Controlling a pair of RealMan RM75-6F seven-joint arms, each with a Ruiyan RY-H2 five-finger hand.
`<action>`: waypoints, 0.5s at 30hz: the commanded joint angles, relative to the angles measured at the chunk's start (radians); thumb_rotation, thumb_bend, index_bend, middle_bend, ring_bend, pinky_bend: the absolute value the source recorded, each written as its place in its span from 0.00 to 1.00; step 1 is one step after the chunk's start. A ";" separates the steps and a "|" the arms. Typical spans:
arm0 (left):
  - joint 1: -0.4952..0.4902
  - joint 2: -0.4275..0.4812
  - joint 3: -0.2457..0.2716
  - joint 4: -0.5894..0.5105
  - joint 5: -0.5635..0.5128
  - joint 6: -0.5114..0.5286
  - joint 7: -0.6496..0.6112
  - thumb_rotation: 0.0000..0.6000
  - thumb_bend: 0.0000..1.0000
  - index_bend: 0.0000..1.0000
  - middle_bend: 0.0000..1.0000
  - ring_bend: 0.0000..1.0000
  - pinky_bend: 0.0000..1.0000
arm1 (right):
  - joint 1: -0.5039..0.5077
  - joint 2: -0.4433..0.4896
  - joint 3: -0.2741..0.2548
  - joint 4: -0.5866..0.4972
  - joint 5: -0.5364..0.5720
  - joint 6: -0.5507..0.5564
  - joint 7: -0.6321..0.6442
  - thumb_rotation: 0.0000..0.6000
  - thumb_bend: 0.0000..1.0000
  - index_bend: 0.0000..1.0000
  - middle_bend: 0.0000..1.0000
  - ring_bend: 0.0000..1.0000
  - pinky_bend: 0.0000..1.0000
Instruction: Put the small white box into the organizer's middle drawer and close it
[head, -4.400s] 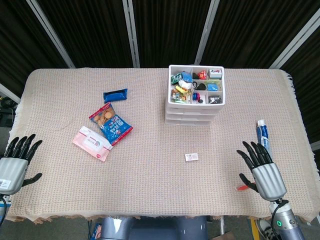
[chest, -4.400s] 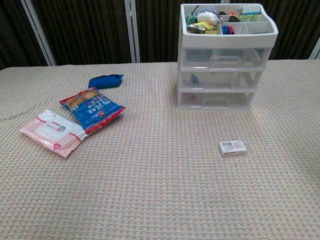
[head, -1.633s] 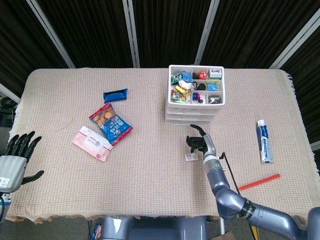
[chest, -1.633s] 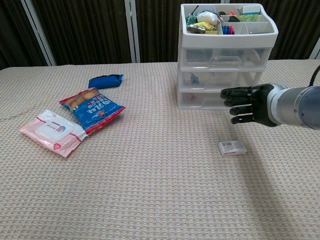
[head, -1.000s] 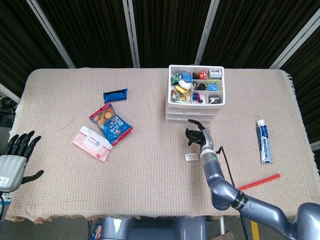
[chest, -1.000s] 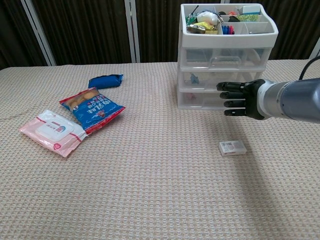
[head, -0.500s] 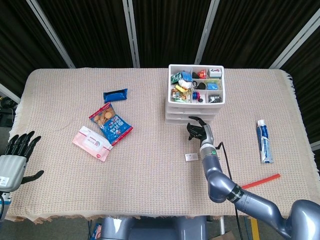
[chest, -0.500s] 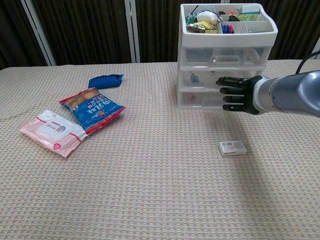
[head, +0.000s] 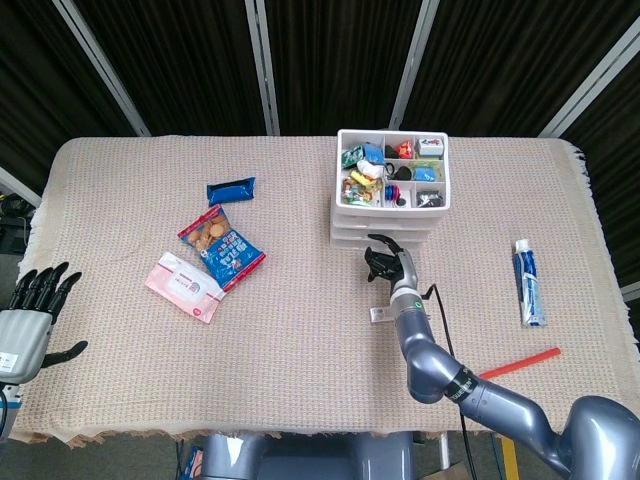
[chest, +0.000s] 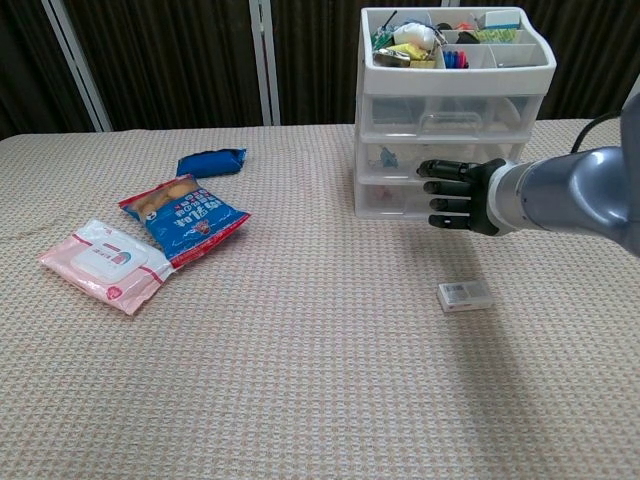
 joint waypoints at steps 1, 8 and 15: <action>0.000 0.001 0.000 -0.001 -0.001 -0.001 0.000 1.00 0.08 0.08 0.00 0.00 0.00 | 0.005 -0.002 0.007 0.007 0.012 -0.010 0.000 1.00 0.47 0.32 0.83 0.81 0.72; -0.001 0.003 0.000 -0.004 -0.004 -0.005 -0.002 1.00 0.08 0.08 0.00 0.00 0.00 | 0.035 -0.013 0.018 0.067 0.058 -0.024 -0.026 1.00 0.47 0.37 0.83 0.81 0.72; -0.003 0.006 0.000 -0.007 -0.009 -0.012 -0.005 1.00 0.08 0.08 0.00 0.00 0.00 | 0.042 -0.011 0.018 0.075 0.079 -0.039 -0.046 1.00 0.47 0.42 0.83 0.81 0.72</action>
